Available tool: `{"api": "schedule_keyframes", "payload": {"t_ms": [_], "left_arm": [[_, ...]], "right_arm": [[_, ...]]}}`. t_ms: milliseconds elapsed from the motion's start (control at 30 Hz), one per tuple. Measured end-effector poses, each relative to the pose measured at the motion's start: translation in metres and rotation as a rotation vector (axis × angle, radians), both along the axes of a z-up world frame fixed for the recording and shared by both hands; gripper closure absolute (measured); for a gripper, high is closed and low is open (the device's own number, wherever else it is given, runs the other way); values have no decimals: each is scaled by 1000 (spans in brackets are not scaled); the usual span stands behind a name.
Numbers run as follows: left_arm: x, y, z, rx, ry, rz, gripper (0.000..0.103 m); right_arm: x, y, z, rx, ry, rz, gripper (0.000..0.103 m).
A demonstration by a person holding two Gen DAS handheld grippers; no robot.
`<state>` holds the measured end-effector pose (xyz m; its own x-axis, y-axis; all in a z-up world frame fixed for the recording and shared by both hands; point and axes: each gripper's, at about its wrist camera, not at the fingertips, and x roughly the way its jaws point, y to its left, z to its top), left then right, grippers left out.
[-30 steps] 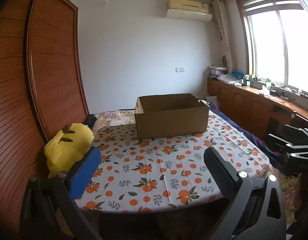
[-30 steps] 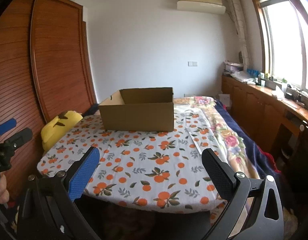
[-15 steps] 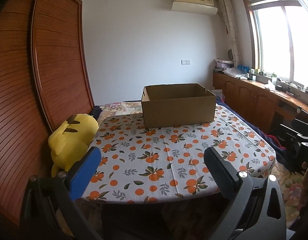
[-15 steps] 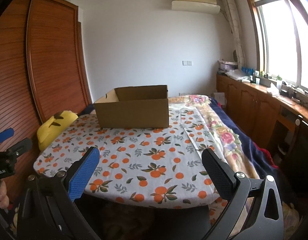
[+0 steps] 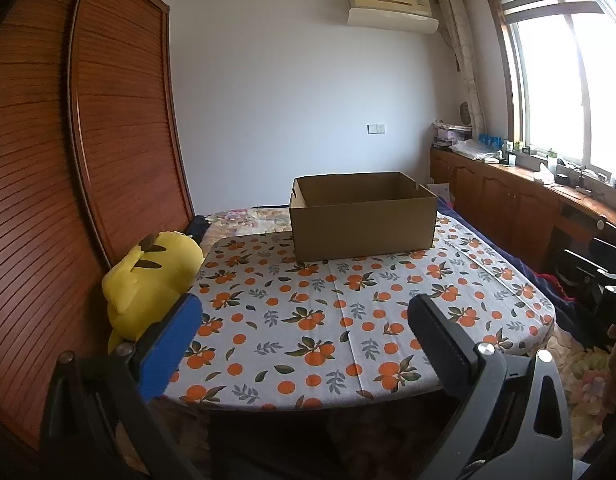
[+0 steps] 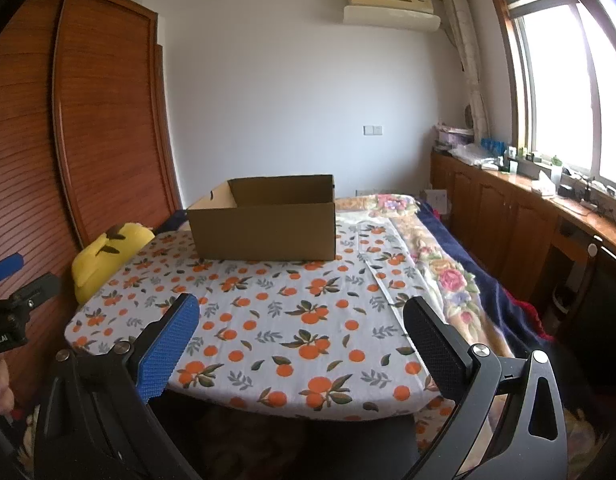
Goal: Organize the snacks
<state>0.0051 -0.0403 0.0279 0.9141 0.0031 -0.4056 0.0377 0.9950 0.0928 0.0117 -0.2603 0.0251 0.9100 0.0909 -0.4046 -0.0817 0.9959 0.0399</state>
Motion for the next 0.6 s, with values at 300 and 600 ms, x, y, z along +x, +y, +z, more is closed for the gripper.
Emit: {"api": "schedule_keyframes", "payload": {"t_ms": [300,600], "left_arm": [[-1,0,0,-1,-2,0,0],[-1,0,1,-1,-3,1,0]], "right_arm": [[0,0,0,-2,-2,-5,0],[0,-1,-1,-1,-2,-6,0]]}}
